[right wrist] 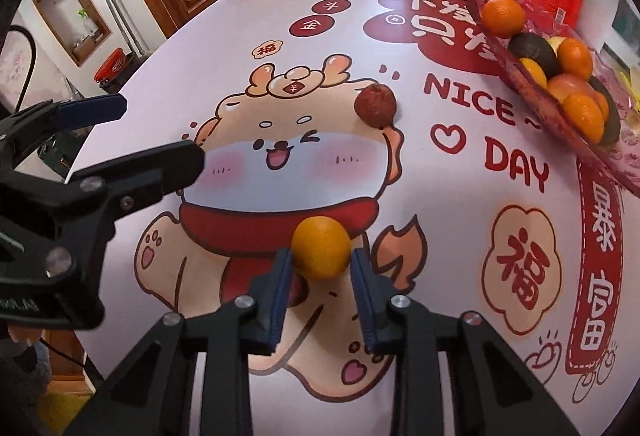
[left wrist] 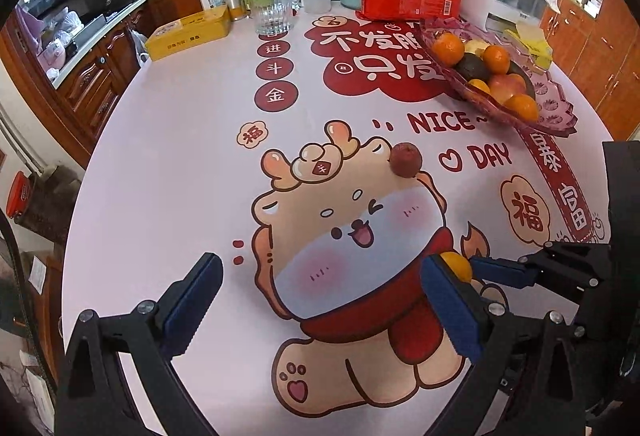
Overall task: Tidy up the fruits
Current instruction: 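Grasp the small yellow-orange tangerine with the right tool, then grasp the brown lychee with the left tool while the right tool holds the small tangerine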
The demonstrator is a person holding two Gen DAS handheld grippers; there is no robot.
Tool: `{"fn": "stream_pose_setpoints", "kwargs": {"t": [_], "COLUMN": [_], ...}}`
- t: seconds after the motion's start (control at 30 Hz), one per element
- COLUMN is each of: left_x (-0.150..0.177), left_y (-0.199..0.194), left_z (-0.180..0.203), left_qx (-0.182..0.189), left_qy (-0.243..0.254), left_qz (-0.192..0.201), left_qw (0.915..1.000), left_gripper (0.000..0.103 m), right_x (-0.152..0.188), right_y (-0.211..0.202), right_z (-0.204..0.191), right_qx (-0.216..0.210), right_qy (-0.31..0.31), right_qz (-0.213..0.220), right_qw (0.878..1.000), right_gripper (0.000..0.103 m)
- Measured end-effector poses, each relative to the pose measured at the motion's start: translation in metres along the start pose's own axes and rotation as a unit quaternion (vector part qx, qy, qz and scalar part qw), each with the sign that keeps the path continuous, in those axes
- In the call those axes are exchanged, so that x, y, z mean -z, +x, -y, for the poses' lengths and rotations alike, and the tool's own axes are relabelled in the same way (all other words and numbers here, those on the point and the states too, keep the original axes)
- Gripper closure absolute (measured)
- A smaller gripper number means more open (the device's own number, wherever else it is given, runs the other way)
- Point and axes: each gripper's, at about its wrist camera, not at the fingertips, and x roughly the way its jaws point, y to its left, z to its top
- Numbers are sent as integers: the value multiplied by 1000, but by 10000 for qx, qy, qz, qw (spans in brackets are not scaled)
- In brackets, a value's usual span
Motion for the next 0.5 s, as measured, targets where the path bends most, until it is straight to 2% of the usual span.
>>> {"fn": "stream_pose_setpoints", "kwargs": {"t": [0.23,0.5], "left_x": [-3,-16], "left_y": [6,12], "left_z": [6,13], "left_qx": [-2,35], "left_qy": [49,76], "left_qz": [-65,-95], "left_qw": [10000,9999], "left_gripper": [4,4], "right_x": [-6,-16], "right_y": [1,-14], "right_z": [4,19], "right_qx": [-87,153], "right_qy": [-31,11], "right_qz": [65,277], "right_qw": [9999,9995], "right_gripper": [75,75]}}
